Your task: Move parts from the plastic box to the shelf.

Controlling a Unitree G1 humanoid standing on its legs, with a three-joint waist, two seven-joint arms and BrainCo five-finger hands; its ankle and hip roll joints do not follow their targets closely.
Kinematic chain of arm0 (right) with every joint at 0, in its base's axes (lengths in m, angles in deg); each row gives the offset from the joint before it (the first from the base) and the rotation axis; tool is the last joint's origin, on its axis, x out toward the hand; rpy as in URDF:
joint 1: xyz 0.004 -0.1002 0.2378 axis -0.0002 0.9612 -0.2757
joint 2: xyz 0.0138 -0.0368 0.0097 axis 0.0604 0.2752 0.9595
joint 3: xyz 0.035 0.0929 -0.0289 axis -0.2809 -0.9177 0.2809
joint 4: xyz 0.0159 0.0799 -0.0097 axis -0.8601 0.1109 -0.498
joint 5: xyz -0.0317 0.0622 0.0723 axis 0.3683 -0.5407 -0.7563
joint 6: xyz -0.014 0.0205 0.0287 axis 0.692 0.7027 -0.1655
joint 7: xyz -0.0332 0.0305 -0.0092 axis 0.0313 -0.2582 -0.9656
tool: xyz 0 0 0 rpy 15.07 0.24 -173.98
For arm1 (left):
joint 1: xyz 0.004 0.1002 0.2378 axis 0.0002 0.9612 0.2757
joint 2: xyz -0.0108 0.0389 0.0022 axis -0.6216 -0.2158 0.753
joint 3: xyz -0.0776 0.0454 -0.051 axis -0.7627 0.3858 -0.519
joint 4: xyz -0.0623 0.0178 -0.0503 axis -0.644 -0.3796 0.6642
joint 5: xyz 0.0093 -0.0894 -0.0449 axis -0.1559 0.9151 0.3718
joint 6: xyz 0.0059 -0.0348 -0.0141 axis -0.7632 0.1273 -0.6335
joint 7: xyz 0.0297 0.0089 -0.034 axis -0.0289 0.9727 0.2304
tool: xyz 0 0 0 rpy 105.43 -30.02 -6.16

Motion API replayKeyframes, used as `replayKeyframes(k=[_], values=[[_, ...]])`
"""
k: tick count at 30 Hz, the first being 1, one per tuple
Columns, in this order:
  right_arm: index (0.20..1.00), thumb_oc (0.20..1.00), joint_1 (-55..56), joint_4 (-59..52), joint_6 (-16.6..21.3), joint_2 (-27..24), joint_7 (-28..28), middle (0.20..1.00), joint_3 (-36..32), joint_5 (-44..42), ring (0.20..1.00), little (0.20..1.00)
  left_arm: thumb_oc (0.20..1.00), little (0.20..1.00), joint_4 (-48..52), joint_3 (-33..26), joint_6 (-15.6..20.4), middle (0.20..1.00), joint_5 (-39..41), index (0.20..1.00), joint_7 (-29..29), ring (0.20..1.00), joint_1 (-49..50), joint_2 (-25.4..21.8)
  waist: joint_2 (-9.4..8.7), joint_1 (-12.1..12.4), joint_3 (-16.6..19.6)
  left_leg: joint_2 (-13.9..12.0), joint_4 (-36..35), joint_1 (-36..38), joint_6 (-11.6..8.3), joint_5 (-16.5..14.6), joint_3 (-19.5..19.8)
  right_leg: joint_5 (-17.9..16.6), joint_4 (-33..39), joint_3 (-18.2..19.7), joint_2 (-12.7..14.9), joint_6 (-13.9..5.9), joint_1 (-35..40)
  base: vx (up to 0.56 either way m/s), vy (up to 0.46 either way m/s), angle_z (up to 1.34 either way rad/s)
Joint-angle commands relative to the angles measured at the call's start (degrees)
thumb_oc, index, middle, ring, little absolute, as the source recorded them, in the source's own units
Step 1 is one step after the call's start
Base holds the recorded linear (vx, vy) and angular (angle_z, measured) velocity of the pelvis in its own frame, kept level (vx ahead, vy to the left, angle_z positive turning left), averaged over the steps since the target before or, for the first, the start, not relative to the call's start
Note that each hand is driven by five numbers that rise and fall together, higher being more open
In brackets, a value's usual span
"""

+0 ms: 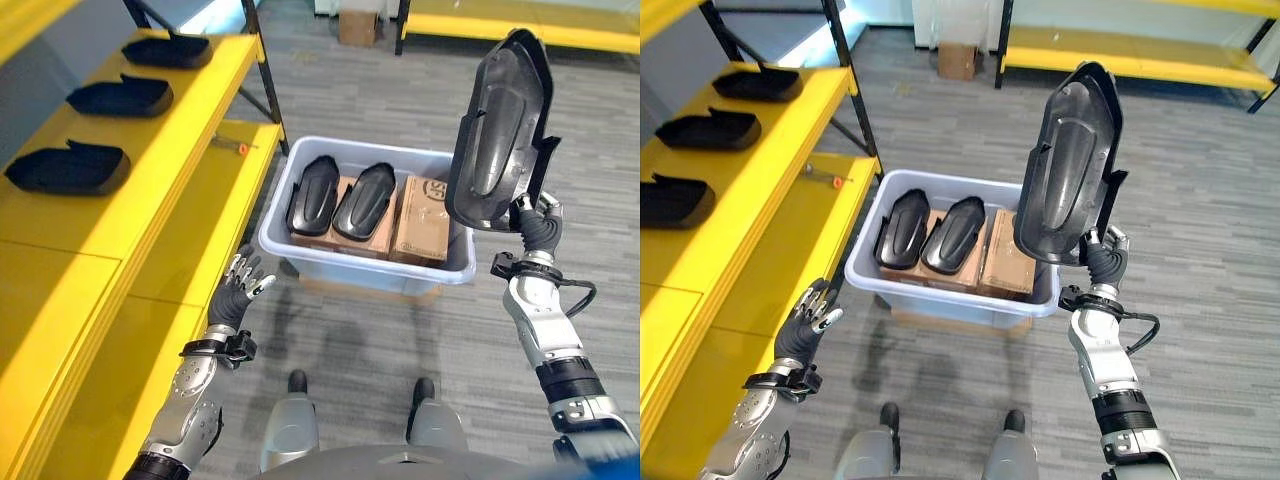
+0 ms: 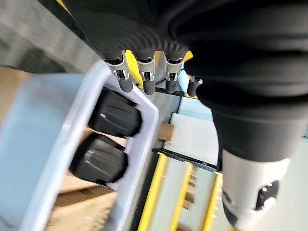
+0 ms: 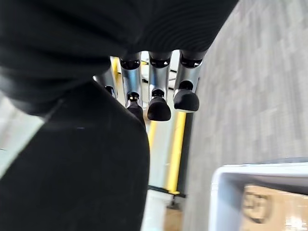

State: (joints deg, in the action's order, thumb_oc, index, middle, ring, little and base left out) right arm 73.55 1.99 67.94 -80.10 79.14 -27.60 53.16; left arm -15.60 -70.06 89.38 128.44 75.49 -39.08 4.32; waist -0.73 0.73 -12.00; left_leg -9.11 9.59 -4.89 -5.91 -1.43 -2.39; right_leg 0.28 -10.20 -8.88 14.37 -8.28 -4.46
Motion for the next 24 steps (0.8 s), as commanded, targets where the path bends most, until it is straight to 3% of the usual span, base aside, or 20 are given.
replayKeyframes(k=[1, 6, 10, 13, 15, 16, 18, 21, 22, 24], values=[[0.200, 0.200, -1.8, -5.5, 5.3, 0.0, -3.1, 0.200, -3.8, 1.3, 0.200, 0.200, 1.000, 1.000, 1.4, -2.7, 1.2, 1.000, -2.5, 1.000, 2.0, 1.000, 1.8, -0.8, -0.89, 0.7, 2.5, -3.0, -1.5, 0.4, 0.72, 0.7, 1.2, 4.0, -2.7, 1.2, -0.4, -0.74, 1.9, 0.08, -0.084, -0.25], [0.200, 0.200, 2.9, -10.5, 5.4, 0.2, -6.5, 0.200, -4.0, 2.2, 0.200, 0.200, 1.000, 1.000, 1.0, -5.5, 0.8, 1.000, -3.0, 1.000, 2.3, 1.000, 5.0, 2.0, -0.44, 0.7, 3.5, -5.5, -1.6, 3.1, -0.39, 1.4, 1.0, 8.0, -5.9, 0.0, -2.5, 1.01, 4.0, 0.07, -0.126, -0.06], [0.200, 0.200, 2.3, -12.8, 6.2, -0.5, -8.4, 0.200, -2.7, 1.6, 0.200, 0.200, 1.000, 1.000, 1.2, -6.8, 0.4, 1.000, -2.8, 1.000, 2.7, 1.000, 7.3, 3.2, -0.06, 1.3, 2.3, -7.8, -0.9, 3.7, -1.35, 3.1, 1.9, 12.2, -11.8, -1.9, -4.6, 3.17, 3.9, -0.01, -0.200, 0.17], [0.200, 0.200, -0.3, -13.4, 7.5, -1.8, -7.9, 0.200, -2.1, 0.4, 0.200, 0.200, 1.000, 1.000, 0.7, -5.7, 0.2, 1.000, -3.0, 1.000, 3.3, 1.000, 6.9, 3.3, 0.52, 2.1, 0.2, -9.9, -1.2, -0.7, -3.27, 10.6, 5.0, 14.1, -14.2, -5.8, -6.9, 5.46, 2.4, -0.16, -0.188, 0.39], [0.200, 0.200, -1.1, -13.7, 7.8, -2.8, -7.0, 0.200, -2.3, 1.1, 0.200, 0.200, 1.000, 1.000, 0.3, -4.8, 0.1, 1.000, -2.8, 1.000, 3.5, 1.000, 7.0, 3.4, 0.28, 2.6, -1.2, -10.1, -0.7, -3.1, -2.66, 13.4, 4.6, 14.4, -14.8, -7.9, -6.3, 6.02, 2.4, -0.14, -0.083, 0.77], [0.200, 0.200, -1.3, -14.2, 7.8, -3.3, -6.9, 0.200, -2.6, 1.6, 0.200, 0.200, 1.000, 1.000, -0.1, -4.4, 0.1, 1.000, -2.7, 1.000, 3.5, 1.000, 6.4, 3.5, 0.01, 2.4, -1.8, -9.9, 0.6, -4.4, -1.31, 13.2, 3.0, 14.0, -14.6, -9.3, -5.6, 6.35, 2.3, -0.16, -0.055, 0.76], [0.200, 0.200, -0.1, -15.8, 7.8, -4.1, -6.4, 0.200, -3.8, 2.8, 0.200, 0.200, 1.000, 1.000, -0.3, -4.0, -0.2, 1.000, -2.6, 1.000, 3.7, 1.000, 5.5, 3.6, -0.81, 1.1, -1.9, -12.4, 4.6, -4.3, 0.46, 10.0, -4.9, 14.2, -15.5, -12.7, -3.5, 6.82, 2.2, -0.13, -0.034, 1.04], [0.200, 0.200, 2.7, -17.4, 7.5, -2.9, -6.1, 0.200, -5.4, 3.5, 0.200, 0.200, 1.000, 1.000, 0.9, -4.2, 0.0, 1.000, -1.9, 1.000, 3.4, 1.000, 5.1, 3.7, -0.33, 0.5, -1.5, -13.7, 4.4, -3.7, 0.00, 8.1, -5.6, 14.5, -16.4, -14.8, -1.8, 5.94, 2.8, 0.02, 0.071, 1.28], [0.200, 0.200, 4.8, -18.6, 7.4, -2.0, -5.6, 0.200, -6.9, 3.6, 0.200, 0.200, 1.000, 1.000, 1.8, -4.4, 0.0, 1.000, -2.0, 1.000, 3.0, 1.000, 4.5, 3.3, -0.24, 0.5, -1.4, -14.6, 5.3, -4.4, -1.32, 8.5, -5.5, 16.0, -18.0, -15.9, -0.2, 5.23, 4.1, 0.11, 0.106, 1.10], [0.200, 0.200, 5.7, -19.1, 7.3, -1.7, -5.6, 0.200, -7.4, 3.7, 0.200, 0.200, 1.000, 1.000, 2.0, -4.5, 0.0, 1.000, -1.8, 1.000, 3.0, 1.000, 4.5, 3.5, -0.17, 0.3, -1.4, -14.5, 6.4, -4.7, -1.18, 6.9, -6.0, 16.0, -18.5, -17.0, 0.8, 4.68, 4.9, 0.10, 0.171, 1.00]])
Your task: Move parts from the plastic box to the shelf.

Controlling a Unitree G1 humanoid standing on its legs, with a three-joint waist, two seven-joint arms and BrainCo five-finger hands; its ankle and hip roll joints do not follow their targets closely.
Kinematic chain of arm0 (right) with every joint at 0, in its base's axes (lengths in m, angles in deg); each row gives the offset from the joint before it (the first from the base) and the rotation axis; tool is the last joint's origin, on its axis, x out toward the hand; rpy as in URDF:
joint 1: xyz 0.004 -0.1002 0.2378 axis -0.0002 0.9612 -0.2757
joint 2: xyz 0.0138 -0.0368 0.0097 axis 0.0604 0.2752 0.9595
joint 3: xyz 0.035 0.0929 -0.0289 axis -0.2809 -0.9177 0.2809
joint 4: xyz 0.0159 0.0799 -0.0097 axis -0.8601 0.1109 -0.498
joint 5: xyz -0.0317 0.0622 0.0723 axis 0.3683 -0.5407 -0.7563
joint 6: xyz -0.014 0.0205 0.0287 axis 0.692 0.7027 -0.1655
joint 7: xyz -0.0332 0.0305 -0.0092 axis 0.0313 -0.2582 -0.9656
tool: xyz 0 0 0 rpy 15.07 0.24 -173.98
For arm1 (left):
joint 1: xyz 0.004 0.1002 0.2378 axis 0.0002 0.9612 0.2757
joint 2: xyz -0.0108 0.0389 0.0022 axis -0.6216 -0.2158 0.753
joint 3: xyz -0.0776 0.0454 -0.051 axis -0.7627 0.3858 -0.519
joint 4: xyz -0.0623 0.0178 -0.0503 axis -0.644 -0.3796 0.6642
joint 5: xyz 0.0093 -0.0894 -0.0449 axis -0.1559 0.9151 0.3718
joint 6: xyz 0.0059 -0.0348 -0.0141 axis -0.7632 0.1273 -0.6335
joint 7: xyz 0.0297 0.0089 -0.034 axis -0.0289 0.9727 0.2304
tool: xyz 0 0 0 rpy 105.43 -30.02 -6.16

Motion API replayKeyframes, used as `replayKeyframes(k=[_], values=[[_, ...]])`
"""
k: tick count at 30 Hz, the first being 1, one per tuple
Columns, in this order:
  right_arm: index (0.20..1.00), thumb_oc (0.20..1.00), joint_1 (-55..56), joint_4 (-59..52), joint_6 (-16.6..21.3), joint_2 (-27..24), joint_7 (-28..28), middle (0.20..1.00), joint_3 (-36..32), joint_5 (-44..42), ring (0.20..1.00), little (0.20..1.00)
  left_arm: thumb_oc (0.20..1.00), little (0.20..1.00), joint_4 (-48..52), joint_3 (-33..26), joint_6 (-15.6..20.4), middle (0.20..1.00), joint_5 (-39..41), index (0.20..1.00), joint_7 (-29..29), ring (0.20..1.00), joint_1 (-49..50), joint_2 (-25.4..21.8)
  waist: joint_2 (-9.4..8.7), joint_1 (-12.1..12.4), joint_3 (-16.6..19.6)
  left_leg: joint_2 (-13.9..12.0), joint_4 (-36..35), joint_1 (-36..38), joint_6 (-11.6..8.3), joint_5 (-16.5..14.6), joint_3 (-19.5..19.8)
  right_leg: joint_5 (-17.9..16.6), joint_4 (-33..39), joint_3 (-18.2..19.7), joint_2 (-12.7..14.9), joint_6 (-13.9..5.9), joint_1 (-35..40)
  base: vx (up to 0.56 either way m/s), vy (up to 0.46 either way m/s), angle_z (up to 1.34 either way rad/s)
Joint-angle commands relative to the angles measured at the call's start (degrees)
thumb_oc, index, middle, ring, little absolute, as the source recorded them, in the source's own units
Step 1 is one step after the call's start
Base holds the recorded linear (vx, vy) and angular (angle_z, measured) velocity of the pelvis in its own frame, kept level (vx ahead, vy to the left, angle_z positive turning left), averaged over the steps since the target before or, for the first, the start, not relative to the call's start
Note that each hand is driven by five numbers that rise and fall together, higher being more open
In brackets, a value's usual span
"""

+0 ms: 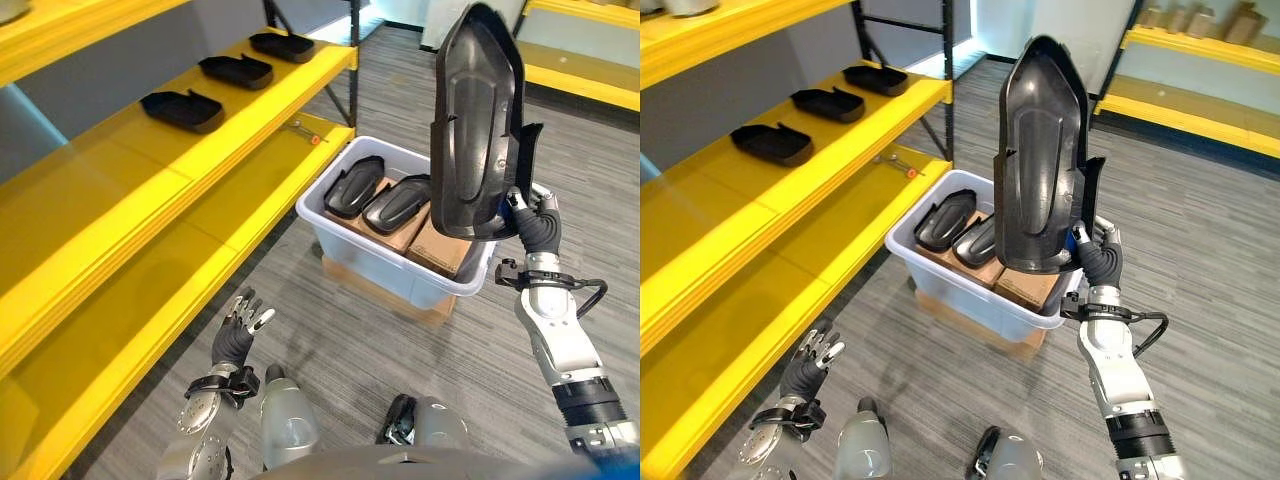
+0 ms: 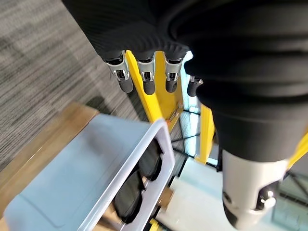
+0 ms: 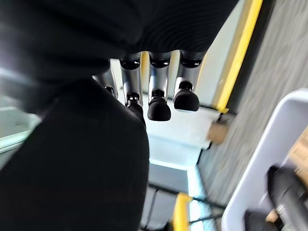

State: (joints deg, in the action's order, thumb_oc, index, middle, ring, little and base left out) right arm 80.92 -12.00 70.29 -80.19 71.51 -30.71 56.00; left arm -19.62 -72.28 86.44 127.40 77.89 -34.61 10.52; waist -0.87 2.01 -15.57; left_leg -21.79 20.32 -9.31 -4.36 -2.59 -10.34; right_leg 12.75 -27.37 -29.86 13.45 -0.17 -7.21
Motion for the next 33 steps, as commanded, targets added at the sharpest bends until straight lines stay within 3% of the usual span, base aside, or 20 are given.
replayKeyframes(k=[1, 4, 8, 10, 15, 16, 19, 20, 21, 22, 24, 26, 27, 28, 29, 30, 33], values=[[0.200, 0.200, 0.3, -5.9, 4.8, -0.8, 2.3, 0.200, -5.7, 0.8, 0.200, 0.200, 1.000, 1.000, 6.3, -2.6, 3.2, 1.000, -0.9, 1.000, 0.3, 1.000, 0.0, -2.4, 0.00, -0.6, 1.8, -0.9, -0.2, -2.0, -3.34, 6.3, 1.8, 3.3, -0.9, 2.9, 3.6, -3.88, 9.4, 0.08, 0.216, 1.26], [0.200, 0.200, 2.7, -7.2, 4.4, 0.6, 2.3, 0.200, -7.2, 1.4, 0.200, 0.200, 1.000, 1.000, 7.1, -4.3, 3.7, 1.000, -1.2, 1.000, -0.1, 1.000, 0.9, -2.5, -0.38, 0.3, 1.7, 0.4, 2.4, -2.8, -3.22, 3.0, 1.5, 1.7, 0.6, 2.1, 6.2, -5.59, 11.6, 0.12, 0.311, 1.00], [0.200, 0.200, 3.9, -8.3, 4.0, 2.1, 2.3, 0.200, -7.8, 3.2, 0.200, 0.200, 1.000, 1.000, 9.1, -7.1, 4.8, 1.000, -1.8, 1.000, -0.9, 1.000, 1.6, -4.0, -2.41, 2.5, 1.7, 3.6, 5.8, -6.3, -1.77, 0.0, 1.2, -3.4, 4.7, 0.9, 9.9, -7.57, 12.6, 0.06, 0.275, -0.13], [0.200, 0.200, 3.6, -8.6, 4.2, 2.8, 2.2, 0.200, -6.9, 3.0, 0.200, 0.200, 1.000, 1.000, 9.3, -7.9, 5.3, 1.000, -2.4, 1.000, -1.7, 1.000, 1.3, -4.7, -3.40, 3.2, 1.7, 4.9, 7.5, -7.8, -1.88, -2.4, 2.8, -4.0, 5.4, 1.7, 10.2, -8.46, 12.9, 0.13, 0.191, 0.26], [0.200, 0.200, 1.8, -9.1, 4.9, 3.7, 1.5, 0.200, -4.6, 2.3, 0.200, 0.200, 1.000, 1.000, 10.0, -9.5, 6.0, 1.000, -4.3, 1.000, -3.9, 1.000, 0.3, -5.7, -5.34, 5.3, 0.9, 8.9, 10.7, -11.6, 0.65, -5.8, 4.5, -8.9, 7.2, 2.0, 11.8, -9.70, 12.9, 0.07, 0.168, 0.16], [0.200, 0.200, 0.4, -9.5, 5.0, 4.3, 1.9, 0.200, -3.7, 2.3, 0.200, 0.200, 1.000, 1.000, 9.5, -10.3, 6.3, 1.000, -5.4, 1.000, -5.1, 1.000, -1.0, -6.1, -6.16, 6.3, 0.7, 11.0, 11.9, -13.1, 2.03, -7.6, 4.9, -13.1, 6.7, 1.4, 13.1, -10.64, 12.9, 0.11, 0.200, 0.30], [0.200, 0.200, -0.2, -9.5, 4.5, 4.4, 1.8, 0.200, -2.7, 2.3, 0.200, 0.200, 1.000, 1.000, 8.7, -10.3, 6.5, 1.000, -7.2, 1.000, -6.3, 1.000, -3.2, -6.5, -5.79, 5.5, 0.9, 15.0, 11.2, -12.0, 5.50, -9.8, 4.4, -24.0, 1.0, 3.8, 17.0, -11.13, 10.4, 0.20, 0.381, 0.52], [0.200, 0.200, 0.1, -9.8, 4.6, 4.3, 1.6, 0.200, -2.3, 2.1, 0.200, 0.200, 1.000, 1.000, 8.5, -10.3, 6.4, 1.000, -8.4, 1.000, -6.7, 1.000, -4.1, -7.4, -4.82, 3.9, 0.7, 16.8, 8.5, -9.7, 7.02, -9.9, 5.0, -25.7, -2.5, 8.0, 16.1, -10.36, 7.1, 0.20, 0.337, 0.61], [0.200, 0.200, 0.1, -9.8, 4.6, 4.2, 1.7, 0.200, -2.3, 2.1, 0.200, 0.200, 1.000, 1.000, 8.5, -10.3, 6.4, 1.000, -8.4, 1.000, -6.7, 1.000, -4.1, -7.3, -4.87, 4.0, 0.8, 16.8, 8.3, -9.7, 7.05, -9.8, 4.8, -25.7, -2.8, 8.4, 16.2, -10.39, 6.7, 0.14, 0.291, 0.59], [0.200, 0.200, 0.1, -10.3, 5.0, 4.0, 1.4, 0.200, -2.4, 2.1, 0.200, 0.200, 1.000, 1.000, 7.7, -9.7, 6.9, 1.000, -8.5, 1.000, -6.9, 1.000, -5.4, -8.4, -4.33, 1.9, 0.2, 17.4, 4.2, -8.2, 7.66, -7.4, 5.4, -23.1, -3.1, 13.0, 11.5, -7.90, 1.3, 0.04, 0.144, 0.63], [0.200, 0.200, 0.4, -10.4, 5.3, 3.3, 1.0, 0.200, -2.3, 1.6, 0.200, 0.200, 1.000, 1.000, 6.8, -9.7, 7.4, 1.000, -8.9, 1.000, -7.5, 1.000, -6.4, -8.2, -3.66, 0.1, -1.5, 18.1, 1.0, -5.0, 7.43, -6.7, 6.0, -20.5, -2.9, 16.6, 8.6, -7.45, -5.0, 0.20, 0.087, 0.42], [0.200, 0.200, 1.0, -10.7, 5.6, 3.4, 0.8, 0.200, -3.1, 1.1, 0.200, 0.200, 1.000, 1.000, 6.0, -9.4, 7.5, 1.000, -9.4, 1.000, -7.8, 1.000, -7.8, -7.2, -4.11, -3.0, -3.3, 19.6, -1.8, -0.3, 6.28, -8.1, 7.8, -19.6, 9.5, 20.9, 5.3, -8.54, -9.1, 0.32, -0.136, 0.25], [0.200, 0.200, 1.0, -10.8, 5.5, 3.3, 0.8, 0.200, -3.1, 1.1, 0.200, 0.200, 1.000, 1.000, 5.9, -9.3, 7.6, 1.000, -9.5, 1.000, -7.8, 1.000, -7.9, -7.2, -4.10, -3.0, -3.4, 19.6, -2.1, -0.2, 6.29, -7.7, 7.8, -20.0, 10.2, 20.7, 5.3, -8.49, -8.8, 0.30, -0.205, 0.76], [0.200, 0.200, 1.6, -11.1, 5.6, 3.1, 1.0, 0.200, -4.0, 1.1, 0.200, 0.200, 1.000, 1.000, 5.4, -9.1, 7.7, 1.000, -9.3, 1.000, -7.6, 1.000, -8.2, -6.8, -4.69, -4.7, -4.1, 20.1, -2.3, 1.5, 5.21, -8.8, 9.5, -21.6, 16.9, 25.5, 3.9, -10.04, -9.8, 0.18, -0.122, 1.15], [0.200, 0.200, 1.7, -11.1, 5.6, 3.1, 1.0, 0.200, -4.0, 1.1, 0.200, 0.200, 1.000, 1.000, 5.4, -9.1, 7.7, 1.000, -9.3, 1.000, -7.6, 1.000, -8.2, -6.8, -4.62, -4.8, -4.2, 20.1, -2.3, 1.7, 5.24, -8.8, 9.5, -21.9, 17.5, 25.3, 3.9, -10.12, -9.3, 0.29, -0.224, 1.54], [0.200, 0.200, 1.7, -11.0, 6.1, 3.9, 0.9, 0.200, -4.2, 0.1, 0.200, 0.200, 1.000, 1.000, 5.0, -8.4, 7.7, 1.000, -9.7, 1.000, -7.8, 1.000, -8.8, -6.2, -4.56, -5.6, -4.3, 19.7, -2.5, 2.3, 4.72, -9.6, 10.7, -22.8, 21.8, 27.6, 4.4, -10.77, -10.1, 0.18, -0.162, 1.24], [0.200, 0.200, 3.1, -12.3, 6.2, 3.6, 0.7, 0.200, -6.0, 0.8, 0.200, 0.200, 1.000, 1.000, 5.2, -8.2, 8.0, 1.000, -11.0, 1.000, -7.1, 1.000, -6.8, -5.6, -5.41, -6.3, -3.9, 19.4, -2.7, 4.2, 3.79, -11.1, 12.4, -24.9, 23.3, 28.4, 4.2, -11.92, -9.5, 0.23, -0.269, 0.56]])
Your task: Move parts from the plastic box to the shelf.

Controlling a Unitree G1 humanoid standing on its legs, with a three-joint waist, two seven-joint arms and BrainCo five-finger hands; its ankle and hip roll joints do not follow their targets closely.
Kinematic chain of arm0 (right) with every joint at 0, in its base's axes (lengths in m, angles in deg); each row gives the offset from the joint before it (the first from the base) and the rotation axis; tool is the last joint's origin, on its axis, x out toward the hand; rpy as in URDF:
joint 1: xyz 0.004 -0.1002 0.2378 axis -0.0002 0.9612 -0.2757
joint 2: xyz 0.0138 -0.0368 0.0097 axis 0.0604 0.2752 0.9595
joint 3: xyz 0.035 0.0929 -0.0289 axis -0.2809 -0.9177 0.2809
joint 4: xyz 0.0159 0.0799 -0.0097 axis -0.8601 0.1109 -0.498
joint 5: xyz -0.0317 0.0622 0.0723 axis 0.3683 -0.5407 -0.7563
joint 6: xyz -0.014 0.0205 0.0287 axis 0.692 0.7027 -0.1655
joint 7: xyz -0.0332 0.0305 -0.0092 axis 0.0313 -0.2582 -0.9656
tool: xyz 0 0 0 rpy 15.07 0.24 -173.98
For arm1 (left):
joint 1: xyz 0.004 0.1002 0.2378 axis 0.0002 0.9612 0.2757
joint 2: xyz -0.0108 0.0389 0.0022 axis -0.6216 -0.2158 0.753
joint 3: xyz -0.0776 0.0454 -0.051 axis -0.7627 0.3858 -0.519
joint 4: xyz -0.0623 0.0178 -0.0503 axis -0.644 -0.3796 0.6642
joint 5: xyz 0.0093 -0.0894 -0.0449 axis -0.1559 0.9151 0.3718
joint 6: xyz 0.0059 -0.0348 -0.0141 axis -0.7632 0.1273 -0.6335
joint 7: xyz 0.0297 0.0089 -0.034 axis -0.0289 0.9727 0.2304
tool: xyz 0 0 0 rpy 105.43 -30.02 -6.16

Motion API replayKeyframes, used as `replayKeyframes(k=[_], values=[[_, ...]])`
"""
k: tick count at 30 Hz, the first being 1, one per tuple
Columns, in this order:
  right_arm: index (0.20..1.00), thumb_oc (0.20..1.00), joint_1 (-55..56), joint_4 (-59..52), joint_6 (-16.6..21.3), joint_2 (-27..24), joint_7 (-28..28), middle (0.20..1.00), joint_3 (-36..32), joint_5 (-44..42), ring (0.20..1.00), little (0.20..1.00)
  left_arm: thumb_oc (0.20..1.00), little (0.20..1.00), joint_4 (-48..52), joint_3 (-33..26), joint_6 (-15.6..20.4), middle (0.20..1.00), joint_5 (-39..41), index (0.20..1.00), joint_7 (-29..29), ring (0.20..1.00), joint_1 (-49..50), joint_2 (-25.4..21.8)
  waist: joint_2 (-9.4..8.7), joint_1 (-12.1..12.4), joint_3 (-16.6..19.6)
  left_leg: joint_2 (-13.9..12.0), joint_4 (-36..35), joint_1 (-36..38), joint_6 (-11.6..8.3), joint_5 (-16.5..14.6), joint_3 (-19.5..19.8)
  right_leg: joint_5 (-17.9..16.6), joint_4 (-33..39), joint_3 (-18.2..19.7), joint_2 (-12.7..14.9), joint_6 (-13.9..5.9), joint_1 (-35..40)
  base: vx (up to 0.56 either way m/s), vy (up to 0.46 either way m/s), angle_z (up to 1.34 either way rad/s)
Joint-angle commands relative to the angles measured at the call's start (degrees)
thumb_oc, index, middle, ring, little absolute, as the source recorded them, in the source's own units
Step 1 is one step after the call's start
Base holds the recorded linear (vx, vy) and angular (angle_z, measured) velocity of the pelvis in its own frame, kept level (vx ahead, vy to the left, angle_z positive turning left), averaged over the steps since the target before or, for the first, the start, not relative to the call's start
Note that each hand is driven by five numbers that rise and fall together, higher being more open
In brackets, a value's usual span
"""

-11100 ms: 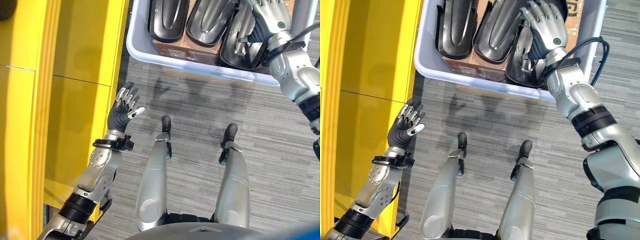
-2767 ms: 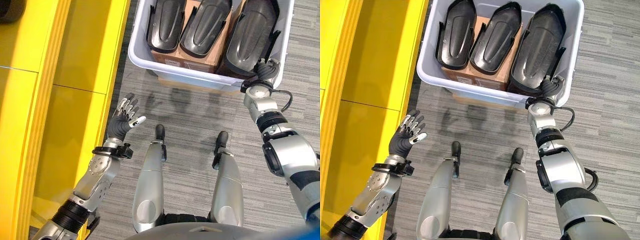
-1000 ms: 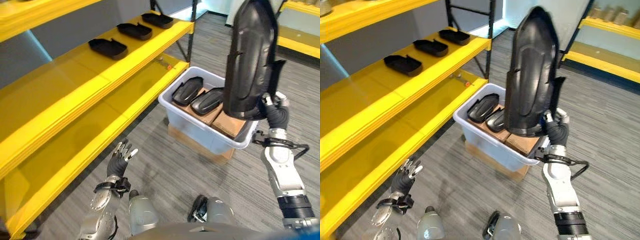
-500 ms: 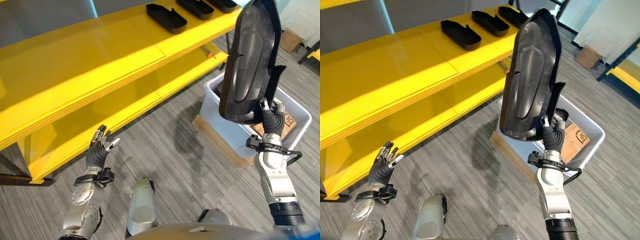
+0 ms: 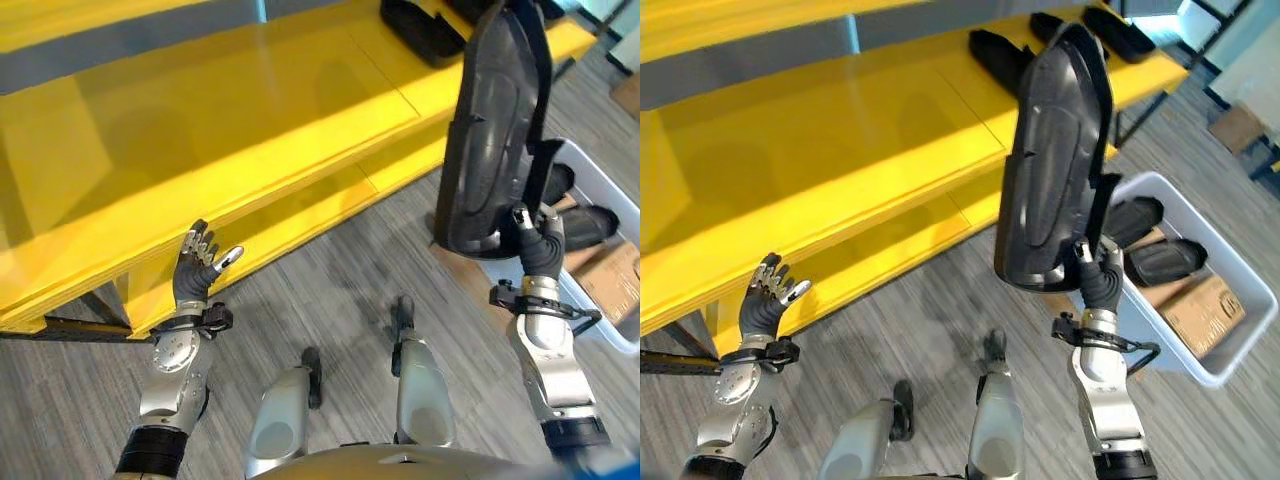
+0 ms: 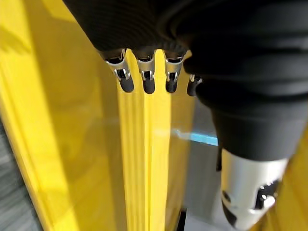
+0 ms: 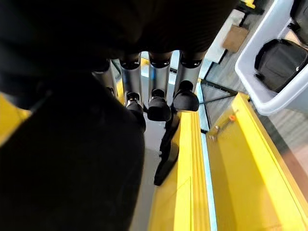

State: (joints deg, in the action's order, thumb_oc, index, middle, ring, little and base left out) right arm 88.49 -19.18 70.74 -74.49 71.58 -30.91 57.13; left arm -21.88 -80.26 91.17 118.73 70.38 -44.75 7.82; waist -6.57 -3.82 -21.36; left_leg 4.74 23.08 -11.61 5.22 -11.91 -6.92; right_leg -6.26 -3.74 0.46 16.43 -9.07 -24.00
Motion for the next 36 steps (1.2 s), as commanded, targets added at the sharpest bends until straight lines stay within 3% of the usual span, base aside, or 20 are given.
replayKeyframes(k=[1, 2, 5, 7, 8, 12, 16, 17, 18, 20, 23, 24, 26, 29, 36], values=[[0.200, 0.200, -3.7, -5.6, 6.3, -2.0, 0.3, 0.200, -6.9, -0.8, 0.200, 0.200, 1.000, 1.000, 6.7, -0.1, 3.1, 1.000, -2.1, 1.000, 1.1, 1.000, 3.6, -2.7, -0.43, -0.4, 2.3, -7.2, -5.3, 6.9, -6.21, -2.2, 9.9, -5.4, -0.5, -1.1, 0.7, -3.06, 8.2, 0.22, -0.304, 0.47], [0.200, 0.200, -2.9, -5.8, 6.5, -2.4, 0.1, 0.200, -7.7, -0.9, 0.200, 0.200, 1.000, 1.000, 6.2, 0.5, 3.2, 1.000, -2.0, 1.000, 1.8, 1.000, 3.8, -2.6, -0.58, -0.9, 2.7, -7.3, -5.2, 7.1, -6.45, -2.6, 10.7, -5.7, -0.6, -1.0, 0.2, -3.18, 8.8, 0.30, -0.390, 0.59], [0.200, 0.200, -3.0, -5.6, 7.0, -3.3, 0.3, 0.200, -8.8, -1.2, 0.200, 0.200, 1.000, 1.000, 6.0, -0.1, 2.9, 1.000, -1.1, 1.000, 2.0, 1.000, 5.3, -1.5, 0.12, -1.0, 4.2, -11.0, -7.9, 9.3, -7.89, -2.0, 12.5, -1.1, -4.5, -3.6, -2.9, -2.19, 9.1, 0.31, -0.361, 0.78], [0.200, 0.200, -3.3, -4.7, 7.6, -3.6, 1.2, 0.200, -9.2, -1.6, 0.200, 0.200, 1.000, 1.000, 6.3, 0.0, 2.6, 1.000, -0.4, 1.000, 1.4, 1.000, 4.8, -0.5, 0.87, -0.6, 5.2, -15.3, -13.7, 12.1, -9.67, 1.2, 14.2, 3.5, -9.8, -6.4, -4.9, -0.94, 8.5, 0.31, -0.410, 0.39], [0.200, 0.200, -3.4, -4.6, 7.6, -3.6, 1.4, 0.200, -9.2, -1.7, 0.200, 0.200, 1.000, 1.000, 6.4, 0.3, 2.6, 1.000, -0.1, 1.000, 1.3, 1.000, 4.4, -0.4, 0.90, -0.6, 5.5, -16.2, -14.7, 12.4, -9.98, 2.0, 14.3, 4.0, -10.6, -6.8, -5.1, -0.81, 8.4, 0.16, -0.223, 0.30], [0.200, 0.200, -3.6, -3.6, 7.5, -4.1, 2.3, 0.200, -9.4, -1.5, 0.200, 0.200, 1.000, 1.000, 6.7, 1.6, 2.3, 1.000, 0.6, 1.000, 1.2, 1.000, 3.5, 0.6, 1.50, -0.7, 6.6, -19.1, -17.5, 13.2, -10.88, 4.3, 14.7, 7.0, -13.8, -8.4, -6.2, 0.23, 7.9, 0.14, -0.195, 0.37], [0.200, 0.200, -3.8, -3.1, 7.4, -5.0, 2.2, 0.200, -9.2, -1.6, 0.200, 0.200, 1.000, 1.000, 6.8, 1.9, 2.1, 1.000, 0.9, 1.000, 1.2, 1.000, 4.1, 1.9, 2.04, -0.5, 7.4, -20.3, -16.9, 12.7, -11.42, 7.1, 14.4, 8.6, -14.6, -8.9, -7.1, 1.52, 8.6, 0.10, -0.137, 0.47], [0.200, 0.200, -4.9, -2.6, 7.5, -6.0, 1.9, 0.200, -8.5, -2.0, 0.200, 0.200, 1.000, 1.000, 7.0, 1.7, 2.1, 1.000, 1.2, 1.000, 1.0, 1.000, 4.1, 2.6, 1.58, 0.3, 6.9, -19.2, -11.1, 9.8, -11.52, 9.6, 13.3, 8.6, -13.1, -9.6, -7.1, 2.60, 10.5, 0.04, -0.151, 0.38], [0.200, 0.200, -5.2, -2.4, 7.6, -6.3, 2.1, 0.200, -8.4, -2.1, 0.200, 0.200, 1.000, 1.000, 7.0, 1.9, 2.1, 1.000, 1.4, 1.000, 0.8, 1.000, 3.7, 2.6, 1.13, 0.5, 6.5, -18.6, -8.6, 8.0, -11.37, 9.9, 12.2, 8.7, -12.3, -10.3, -6.6, 2.82, 11.4, -0.01, -0.093, 0.08], [0.200, 0.200, -5.3, -2.5, 7.7, -6.4, 3.0, 0.200, -8.5, -2.3, 0.200, 0.200, 1.000, 1.000, 7.3, 2.5, 1.9, 1.000, 1.7, 1.000, 0.7, 1.000, 2.8, 3.0, 1.09, 0.4, 6.2, -21.7, -15.0, 4.3, -11.29, 12.4, 5.1, 9.8, -11.3, -13.2, -4.5, 2.53, 13.7, 0.00, 0.063, 0.66], [0.200, 0.200, -4.5, -3.0, 7.2, -6.1, 3.1, 0.200, -8.9, -2.2, 0.200, 0.200, 1.000, 1.000, 7.0, 2.7, 2.0, 1.000, 0.6, 1.000, 0.5, 1.000, 1.9, 2.7, 2.71, 0.7, 5.8, -25.1, -21.4, -0.7, -12.85, 20.9, 1.0, 10.4, -11.5, -14.6, -3.3, 1.83, 15.3, 0.06, 0.168, 0.73], [0.200, 0.200, -4.3, -3.1, 7.0, -5.9, 2.9, 0.200, -8.8, -2.3, 0.200, 0.200, 1.000, 1.000, 6.9, 2.6, 2.0, 1.000, 0.3, 1.000, 0.6, 1.000, 2.1, 2.4, 3.06, 1.2, 5.8, -25.0, -21.8, -0.5, -13.12, 21.4, 1.9, 10.3, -11.7, -14.4, -3.1, 1.55, 15.7, 0.10, 0.207, 0.45], [0.200, 0.200, -4.0, -3.0, 6.8, -4.9, 1.4, 0.200, -7.7, -2.8, 0.200, 0.200, 1.000, 1.000, 6.8, 2.1, 2.1, 1.000, 0.3, 1.000, 0.8, 1.000, 3.0, 2.3, 3.38, 2.0, 6.3, -23.9, -19.7, 1.1, -12.79, 17.6, 3.8, 10.3, -11.9, -12.9, -2.7, 0.60, 16.5, 0.12, 0.208, -0.15], [0.200, 0.200, -3.6, -2.5, 5.9, -4.3, 0.9, 0.200, -8.3, -2.0, 0.200, 0.200, 1.000, 1.000, 7.0, 1.9, 2.2, 1.000, 0.2, 1.000, 1.1, 1.000, 2.0, 1.8, 3.23, 1.9, 7.0, -22.0, -17.5, 0.4, -12.63, 16.2, 1.3, 9.1, -10.5, -13.0, -0.4, -0.38, 18.5, 0.10, 0.198, -0.62], [0.200, 0.200, -8.4, 0.3, 3.7, -5.2, -0.1, 0.200, -5.6, -0.3, 0.200, 0.200, 1.000, 1.000, 7.4, 0.8, 2.5, 1.000, -1.4, 1.000, 0.4, 1.000, 1.1, -0.4, 0.42, 3.4, 8.0, -17.9, -12.7, -2.3, -10.57, 11.4, -0.4, 3.4, -3.8, -13.1, 3.1, -2.45, 21.3, 0.11, 0.174, -0.01]])
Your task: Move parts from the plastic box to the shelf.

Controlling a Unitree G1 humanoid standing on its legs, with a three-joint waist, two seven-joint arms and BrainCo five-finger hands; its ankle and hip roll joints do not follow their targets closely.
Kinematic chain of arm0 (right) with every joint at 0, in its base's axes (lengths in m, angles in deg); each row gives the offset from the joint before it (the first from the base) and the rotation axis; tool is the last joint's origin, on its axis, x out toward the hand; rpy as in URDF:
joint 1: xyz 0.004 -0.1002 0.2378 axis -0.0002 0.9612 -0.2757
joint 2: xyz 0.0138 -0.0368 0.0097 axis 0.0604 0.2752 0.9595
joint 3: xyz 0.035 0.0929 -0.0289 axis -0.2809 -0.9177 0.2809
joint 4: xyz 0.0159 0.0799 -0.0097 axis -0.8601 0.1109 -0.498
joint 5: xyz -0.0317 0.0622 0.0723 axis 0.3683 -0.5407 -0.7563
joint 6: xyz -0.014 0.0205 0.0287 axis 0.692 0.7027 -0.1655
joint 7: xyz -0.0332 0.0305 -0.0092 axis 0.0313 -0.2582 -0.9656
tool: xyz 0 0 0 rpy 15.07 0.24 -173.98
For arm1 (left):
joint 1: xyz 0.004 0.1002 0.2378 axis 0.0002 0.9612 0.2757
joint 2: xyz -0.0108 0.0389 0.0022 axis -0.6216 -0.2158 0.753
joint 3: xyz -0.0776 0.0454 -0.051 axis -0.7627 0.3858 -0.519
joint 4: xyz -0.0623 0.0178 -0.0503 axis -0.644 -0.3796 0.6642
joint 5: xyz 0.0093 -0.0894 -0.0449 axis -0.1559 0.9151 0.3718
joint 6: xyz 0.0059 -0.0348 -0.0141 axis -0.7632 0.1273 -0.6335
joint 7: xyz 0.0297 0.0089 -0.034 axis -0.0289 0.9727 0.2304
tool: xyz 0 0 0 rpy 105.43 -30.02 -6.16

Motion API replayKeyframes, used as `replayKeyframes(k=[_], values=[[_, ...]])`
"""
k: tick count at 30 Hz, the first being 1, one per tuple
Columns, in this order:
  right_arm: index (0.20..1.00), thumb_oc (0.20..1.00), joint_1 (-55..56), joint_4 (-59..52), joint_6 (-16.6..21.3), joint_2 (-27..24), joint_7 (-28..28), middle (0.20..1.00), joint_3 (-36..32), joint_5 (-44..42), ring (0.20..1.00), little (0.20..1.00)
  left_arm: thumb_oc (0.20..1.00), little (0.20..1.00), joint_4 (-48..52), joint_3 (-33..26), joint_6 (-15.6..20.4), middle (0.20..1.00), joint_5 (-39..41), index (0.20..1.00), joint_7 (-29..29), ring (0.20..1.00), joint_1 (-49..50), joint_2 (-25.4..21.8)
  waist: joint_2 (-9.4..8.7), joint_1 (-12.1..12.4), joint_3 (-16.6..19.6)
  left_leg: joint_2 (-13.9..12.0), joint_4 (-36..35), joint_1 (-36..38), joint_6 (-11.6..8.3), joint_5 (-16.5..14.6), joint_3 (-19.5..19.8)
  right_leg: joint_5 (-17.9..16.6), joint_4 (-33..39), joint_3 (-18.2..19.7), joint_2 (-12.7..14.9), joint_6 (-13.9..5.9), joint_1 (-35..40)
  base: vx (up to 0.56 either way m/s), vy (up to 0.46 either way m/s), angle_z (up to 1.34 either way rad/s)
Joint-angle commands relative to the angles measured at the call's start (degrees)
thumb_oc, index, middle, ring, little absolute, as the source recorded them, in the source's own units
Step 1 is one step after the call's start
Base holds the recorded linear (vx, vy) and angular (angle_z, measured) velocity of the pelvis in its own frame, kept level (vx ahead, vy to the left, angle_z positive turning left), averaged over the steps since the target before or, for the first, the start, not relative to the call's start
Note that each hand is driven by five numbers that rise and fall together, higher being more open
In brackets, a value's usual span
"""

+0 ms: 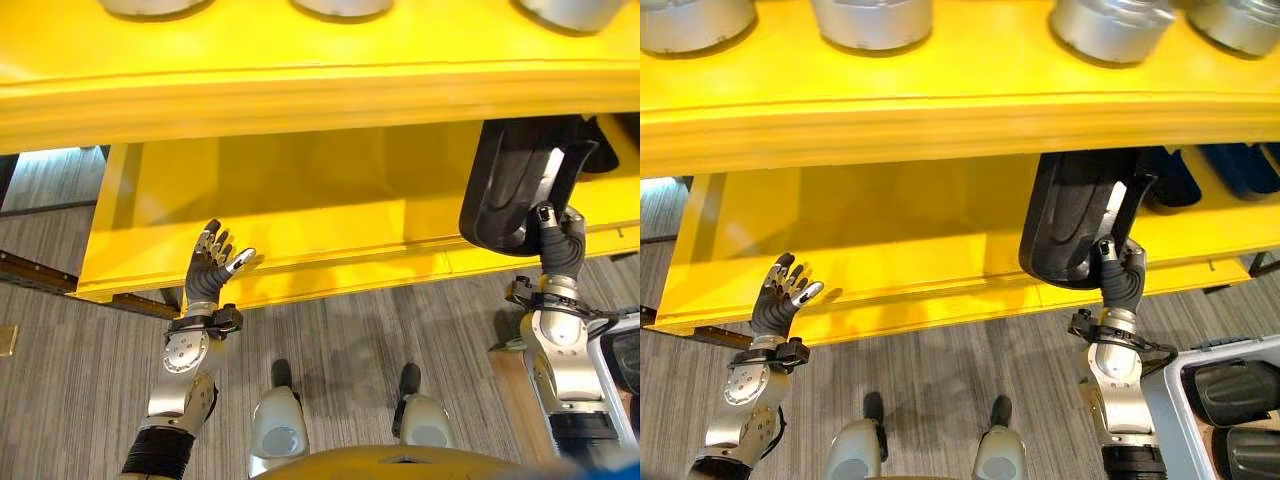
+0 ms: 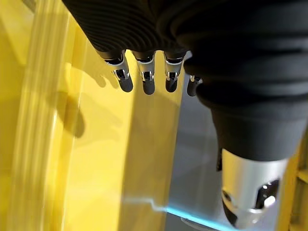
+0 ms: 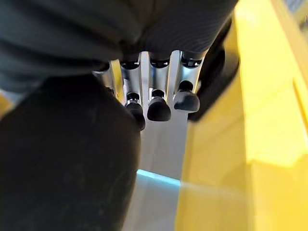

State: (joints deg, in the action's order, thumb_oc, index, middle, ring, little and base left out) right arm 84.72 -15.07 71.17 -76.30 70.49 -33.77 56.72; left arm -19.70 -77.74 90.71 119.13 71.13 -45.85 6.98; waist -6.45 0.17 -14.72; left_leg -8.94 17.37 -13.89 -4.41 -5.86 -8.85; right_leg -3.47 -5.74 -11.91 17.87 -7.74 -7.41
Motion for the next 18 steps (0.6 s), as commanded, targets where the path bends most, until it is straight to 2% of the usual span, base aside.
replayKeyframes(k=[1, 11, 18], values=[[0.200, 0.200, -5.9, -3.2, 3.3, -3.8, 0.7, 0.200, -2.2, -0.4, 0.200, 0.200, 1.000, 1.000, 5.3, -1.7, 2.9, 1.000, -1.8, 1.000, -0.4, 1.000, 1.9, 0.3, 0.04, -0.4, 1.4, -4.1, -6.7, -0.5, -0.79, 5.2, 1.7, 0.3, -1.5, -0.9, 1.8, -3.88, 4.7, 0.04, 0.049, 0.04], [0.200, 0.200, -20.8, 5.2, 2.2, -8.1, 1.1, 0.200, 3.9, -4.9, 0.200, 0.200, 1.000, 1.000, 6.0, -1.6, 2.8, 1.000, -0.3, 1.000, -1.3, 1.000, -0.3, -1.2, -1.32, 2.1, 0.6, -3.4, -6.7, -2.5, -0.51, 5.0, 1.9, -1.4, -0.3, -2.1, 1.8, -4.26, 3.4, 0.01, -0.005, -0.01], [0.200, 0.200, -39.0, 20.3, -0.3, -15.5, 2.2, 0.200, 9.8, -10.2, 0.200, 0.200, 1.000, 1.000, 7.4, 0.5, 2.9, 1.000, 1.7, 1.000, -1.3, 1.000, -0.5, -3.4, -1.54, 4.7, -1.7, -3.7, -7.1, -3.6, -0.69, 5.7, 2.7, -1.3, -0.8, -2.3, 1.3, -4.01, 1.0, -0.02, -0.016, -0.03]])
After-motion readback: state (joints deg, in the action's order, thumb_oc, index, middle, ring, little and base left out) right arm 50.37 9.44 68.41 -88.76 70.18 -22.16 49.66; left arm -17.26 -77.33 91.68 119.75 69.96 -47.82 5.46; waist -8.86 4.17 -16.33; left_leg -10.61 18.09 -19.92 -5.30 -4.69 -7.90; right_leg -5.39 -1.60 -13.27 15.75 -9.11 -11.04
